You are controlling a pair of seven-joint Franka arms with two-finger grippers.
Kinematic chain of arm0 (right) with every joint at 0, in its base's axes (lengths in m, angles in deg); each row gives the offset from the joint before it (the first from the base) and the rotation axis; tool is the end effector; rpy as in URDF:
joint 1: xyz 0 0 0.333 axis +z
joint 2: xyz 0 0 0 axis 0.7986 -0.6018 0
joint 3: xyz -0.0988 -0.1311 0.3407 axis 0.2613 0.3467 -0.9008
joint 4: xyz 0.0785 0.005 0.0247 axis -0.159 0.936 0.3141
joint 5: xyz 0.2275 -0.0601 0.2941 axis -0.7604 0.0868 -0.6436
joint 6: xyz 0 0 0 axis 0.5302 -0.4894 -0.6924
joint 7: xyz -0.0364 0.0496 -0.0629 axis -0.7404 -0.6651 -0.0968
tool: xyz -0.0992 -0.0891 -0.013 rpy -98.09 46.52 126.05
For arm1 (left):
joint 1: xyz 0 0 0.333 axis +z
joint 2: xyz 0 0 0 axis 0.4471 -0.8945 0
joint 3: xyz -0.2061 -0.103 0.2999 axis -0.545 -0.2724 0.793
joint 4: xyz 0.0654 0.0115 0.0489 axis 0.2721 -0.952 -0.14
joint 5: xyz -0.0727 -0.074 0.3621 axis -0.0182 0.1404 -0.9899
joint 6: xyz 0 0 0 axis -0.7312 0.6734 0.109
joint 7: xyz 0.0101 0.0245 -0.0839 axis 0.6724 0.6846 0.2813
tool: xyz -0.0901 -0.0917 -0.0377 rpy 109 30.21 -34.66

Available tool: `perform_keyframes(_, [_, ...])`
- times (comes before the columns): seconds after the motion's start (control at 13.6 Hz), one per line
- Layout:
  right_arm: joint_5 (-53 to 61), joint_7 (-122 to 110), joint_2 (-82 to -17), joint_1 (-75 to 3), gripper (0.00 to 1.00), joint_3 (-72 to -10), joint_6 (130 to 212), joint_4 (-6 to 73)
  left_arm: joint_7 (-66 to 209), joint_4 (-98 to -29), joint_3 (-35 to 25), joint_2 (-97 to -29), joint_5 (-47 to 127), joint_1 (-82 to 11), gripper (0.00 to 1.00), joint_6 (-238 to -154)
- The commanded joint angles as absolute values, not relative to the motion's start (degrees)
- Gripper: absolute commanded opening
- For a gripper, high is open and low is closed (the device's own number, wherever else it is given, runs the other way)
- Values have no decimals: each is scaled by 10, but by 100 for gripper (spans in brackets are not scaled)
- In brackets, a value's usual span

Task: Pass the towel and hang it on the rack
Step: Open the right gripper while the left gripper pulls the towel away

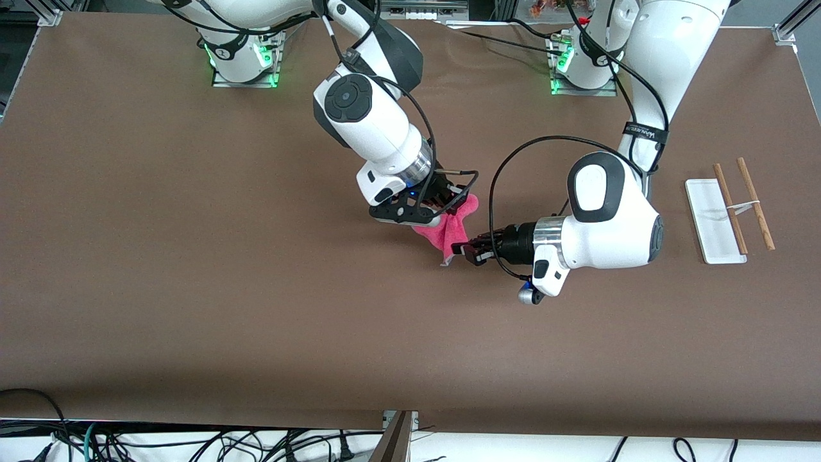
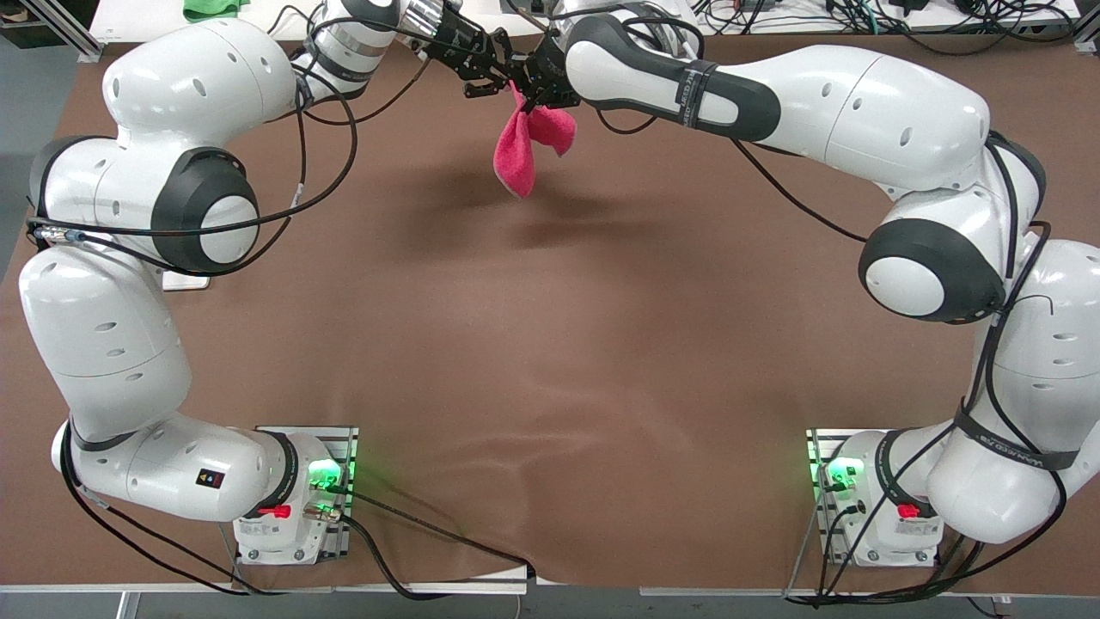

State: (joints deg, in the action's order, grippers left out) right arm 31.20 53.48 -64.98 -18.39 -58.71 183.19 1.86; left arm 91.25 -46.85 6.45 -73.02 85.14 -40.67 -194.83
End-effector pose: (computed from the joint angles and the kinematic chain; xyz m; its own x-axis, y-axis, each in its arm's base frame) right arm 0.5850 0.5569 0.4624 0.9631 -0.2670 -0.0342 -0.2537 -0.8578 -0.4471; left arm 0.6845 -0.3108 0.3938 0.7987 0.2923 -0.5259 0.5885 -0.5617 0.5815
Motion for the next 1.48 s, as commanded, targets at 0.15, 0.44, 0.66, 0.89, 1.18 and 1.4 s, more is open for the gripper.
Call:
perform_keyframes(0.15, [306, 533, -644, -187, 99, -590, 1829, 18, 907, -448, 68, -736, 852, -398, 0, -1942])
perform_keyframes(0.44, [307, 525, -643, -187, 100, -589, 1829, 18, 909, -432, 70, -731, 841, -375, 0, -1909])
perform_keyframes(0.66, [307, 525, -643, -188, 100, -588, 1825, 18, 910, -392, 68, -728, 772, -336, 0, -1842])
perform_keyframes(0.89, [308, 505, -640, -206, 100, -587, 1809, 18, 900, -372, 68, -706, 704, -293, 0, -1737])
perform_keyframes(1.18, [316, 421, -621, -240, 100, -580, 1713, 18, 791, -419, 69, -600, 565, -262, 0, -1632])
perform_keyframes(1.4, [330, 331, -606, -274, 100, -576, 1646, 18, 664, -497, 69, -521, 500, -205, 0, -1599])
